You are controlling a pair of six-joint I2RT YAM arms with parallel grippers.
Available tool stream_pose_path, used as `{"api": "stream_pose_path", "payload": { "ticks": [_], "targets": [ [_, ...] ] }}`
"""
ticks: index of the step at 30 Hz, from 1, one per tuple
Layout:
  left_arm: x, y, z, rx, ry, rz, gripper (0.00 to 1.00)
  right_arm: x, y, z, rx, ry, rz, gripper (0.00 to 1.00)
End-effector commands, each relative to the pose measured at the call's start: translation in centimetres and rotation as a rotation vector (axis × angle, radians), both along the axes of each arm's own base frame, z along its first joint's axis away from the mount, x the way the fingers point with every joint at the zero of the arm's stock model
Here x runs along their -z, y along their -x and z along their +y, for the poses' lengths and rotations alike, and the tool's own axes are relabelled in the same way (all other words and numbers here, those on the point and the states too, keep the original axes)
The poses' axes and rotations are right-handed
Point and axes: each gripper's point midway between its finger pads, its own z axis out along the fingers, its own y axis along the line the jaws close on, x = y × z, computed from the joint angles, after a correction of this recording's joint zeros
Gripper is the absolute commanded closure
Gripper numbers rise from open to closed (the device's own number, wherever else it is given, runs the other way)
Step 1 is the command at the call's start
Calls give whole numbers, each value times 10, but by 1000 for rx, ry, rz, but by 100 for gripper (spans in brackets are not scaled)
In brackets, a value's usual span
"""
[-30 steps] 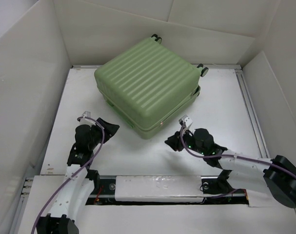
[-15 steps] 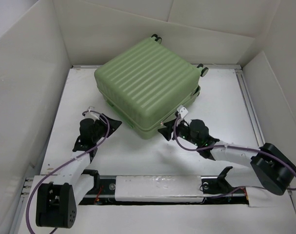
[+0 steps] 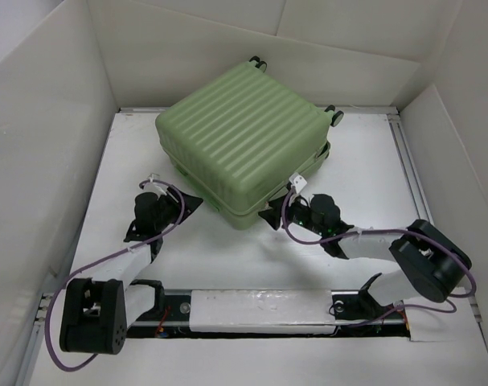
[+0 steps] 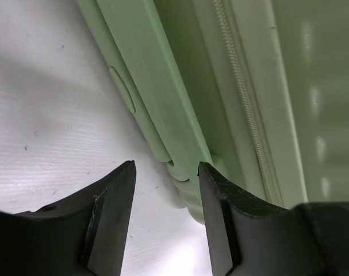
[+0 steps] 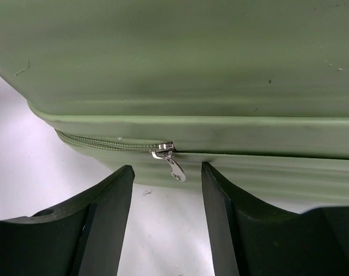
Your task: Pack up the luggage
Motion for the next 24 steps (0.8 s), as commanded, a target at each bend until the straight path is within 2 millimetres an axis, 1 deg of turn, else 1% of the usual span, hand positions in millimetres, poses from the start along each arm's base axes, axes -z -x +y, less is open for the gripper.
{"api": "stream_pose_path", "payload": {
  "ticks": [1, 2, 3, 4, 6, 7, 8, 9, 10, 11, 12, 13, 14, 15, 16, 17, 18, 19, 20, 21, 22, 23, 24],
  "targets": [
    [-26, -14, -7, 39, 14, -115, 57, -47, -12, 11, -25, -105, -131, 43],
    [-26, -17, -6, 30, 11, -125, 57, -47, -15, 9, -6, -104, -132, 43],
    [-23, -18, -6, 30, 11, -119, 57, -51, -15, 10, -5, -116, -146, 45],
    [-23, -19, -6, 30, 11, -120, 57, -45, -15, 9, -5, -108, -137, 45],
    [-28, -22, -7, 42, 8, -154, 57, -45, -15, 9, -5, -108, -137, 46],
    [-27, -22, -9, 55, 13, -152, 57, -47, -15, 9, -5, -114, -144, 51],
    [-27, -22, -11, 67, 18, -157, 56, -47, -15, 9, -5, -114, -144, 53],
    [-33, -24, -12, 68, 19, -184, 54, -49, -15, 9, -5, -120, -151, 53],
    [-33, -23, -13, 76, 23, -184, 54, -51, -17, 8, 4, -125, -158, 60],
    [-37, -24, -13, 76, 23, -199, 52, -51, -16, 9, 4, -131, -150, 64],
    [-35, -23, -13, 76, 23, -200, 51, -54, -16, 9, 4, -138, -158, 68],
    [-35, -23, -13, 76, 23, -200, 48, -50, -15, 8, 4, -132, -151, 70],
    [-41, -24, -13, 77, 24, -222, 47, -54, -15, 8, 4, -142, -163, 78],
    [-39, -21, -13, 77, 24, -221, 45, -54, -15, 8, 4, -142, -163, 80],
    [-41, -23, -11, 64, 20, -230, 43, -54, -15, 8, 4, -142, -163, 80],
    [-37, -23, -11, 63, 20, -220, 43, -54, -15, 8, 4, -142, -163, 75],
    [-39, -26, -11, 63, 20, -220, 43, -56, -16, 11, -5, -141, -161, 70],
    [-42, -31, -11, 63, 20, -223, 43, -56, -16, 11, -5, -141, -161, 61],
    [-39, -33, -11, 66, 11, -218, 43, -60, -17, 12, -5, -147, -168, 54],
    [-31, -36, -12, 66, 10, -189, 45, -59, -18, 12, -5, -148, -170, 50],
    [-25, -36, -12, 66, 9, -169, 51, -62, -18, 13, -5, -162, -168, 51],
    [-27, -40, -12, 66, 10, -176, 54, -64, -17, 14, -14, -168, -175, 53],
    [-21, -44, -12, 66, 9, -159, 56, -64, -17, 15, -14, -178, -168, 63]
  ]
}}
